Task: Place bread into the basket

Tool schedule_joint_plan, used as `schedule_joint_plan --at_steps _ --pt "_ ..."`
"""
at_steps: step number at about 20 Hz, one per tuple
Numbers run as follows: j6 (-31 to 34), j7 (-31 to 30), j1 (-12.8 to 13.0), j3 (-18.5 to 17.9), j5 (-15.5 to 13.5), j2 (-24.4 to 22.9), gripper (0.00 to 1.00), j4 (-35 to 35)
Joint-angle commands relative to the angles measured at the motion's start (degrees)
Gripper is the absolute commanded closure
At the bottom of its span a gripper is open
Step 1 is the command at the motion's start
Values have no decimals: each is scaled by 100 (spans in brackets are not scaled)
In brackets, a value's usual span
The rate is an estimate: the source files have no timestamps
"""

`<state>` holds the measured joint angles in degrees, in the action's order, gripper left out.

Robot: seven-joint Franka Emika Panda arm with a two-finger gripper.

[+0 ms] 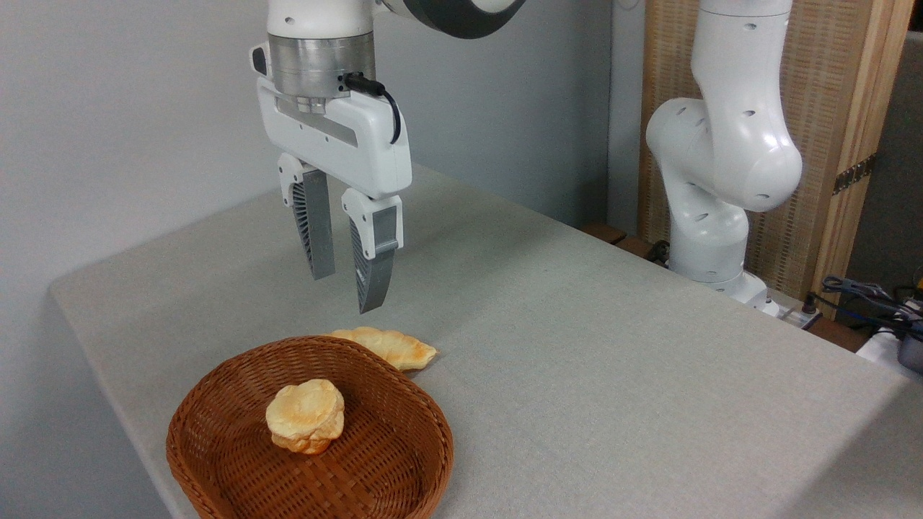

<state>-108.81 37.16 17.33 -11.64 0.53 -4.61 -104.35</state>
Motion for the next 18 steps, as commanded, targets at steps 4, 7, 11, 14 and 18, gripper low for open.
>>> schedule_joint_plan --at_steps 4,7,11,14,18 --pt "114 -113 51 -40 -71 -14 0 46" --pt "114 -113 51 -40 -71 -14 0 46" --pt "114 -113 42 -40 -71 -14 0 46" --pt "114 -113 42 -49 -71 -23 0 46" --pt "271 -78 51 -40 -71 -14 0 46"
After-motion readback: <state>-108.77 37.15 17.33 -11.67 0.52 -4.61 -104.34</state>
